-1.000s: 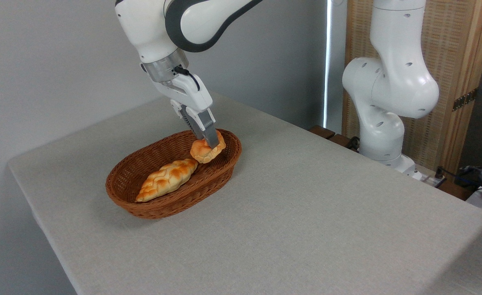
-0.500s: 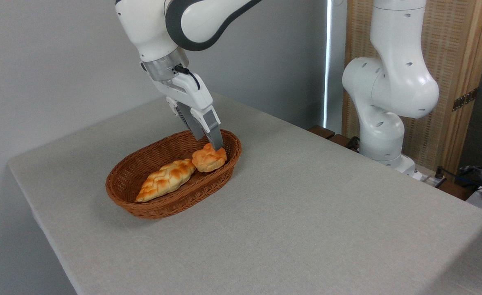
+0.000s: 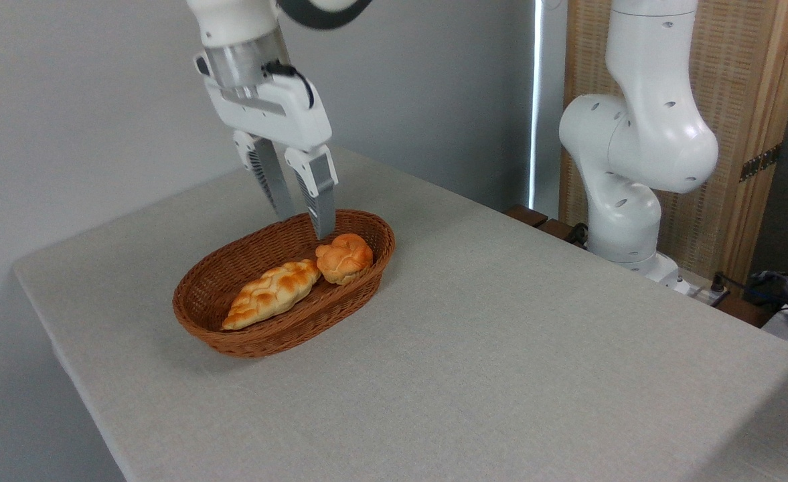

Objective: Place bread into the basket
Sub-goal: 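Open the gripper, release the roll, and raise the gripper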

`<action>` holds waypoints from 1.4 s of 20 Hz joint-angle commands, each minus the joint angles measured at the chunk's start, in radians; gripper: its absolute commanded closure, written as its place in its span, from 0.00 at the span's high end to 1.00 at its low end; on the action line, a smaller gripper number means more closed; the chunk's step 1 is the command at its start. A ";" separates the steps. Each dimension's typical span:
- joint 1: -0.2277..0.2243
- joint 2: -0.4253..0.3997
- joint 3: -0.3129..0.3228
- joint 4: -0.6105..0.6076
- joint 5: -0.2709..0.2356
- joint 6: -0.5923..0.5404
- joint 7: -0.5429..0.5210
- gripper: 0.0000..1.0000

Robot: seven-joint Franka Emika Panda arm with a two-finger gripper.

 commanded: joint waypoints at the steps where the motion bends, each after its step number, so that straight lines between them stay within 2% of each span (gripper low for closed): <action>1: -0.007 0.024 0.092 0.102 0.009 -0.002 0.016 1.00; 5: -0.007 0.029 0.161 0.144 0.008 -0.008 0.143 1.00; 8: -0.005 0.029 0.174 0.144 0.009 -0.010 0.275 1.00; 10: -0.004 0.029 0.175 0.144 0.009 -0.016 0.318 1.00; 15: -0.004 0.038 0.195 0.142 0.008 -0.092 0.335 1.00; 17: 0.004 0.039 0.204 0.142 0.008 -0.120 0.377 1.00; 19: 0.030 0.038 0.208 0.144 0.002 -0.123 0.378 1.00; 21: 0.036 0.038 0.212 0.144 0.002 -0.120 0.378 1.00; 28: 0.036 0.036 0.254 0.170 -0.009 -0.117 0.355 1.00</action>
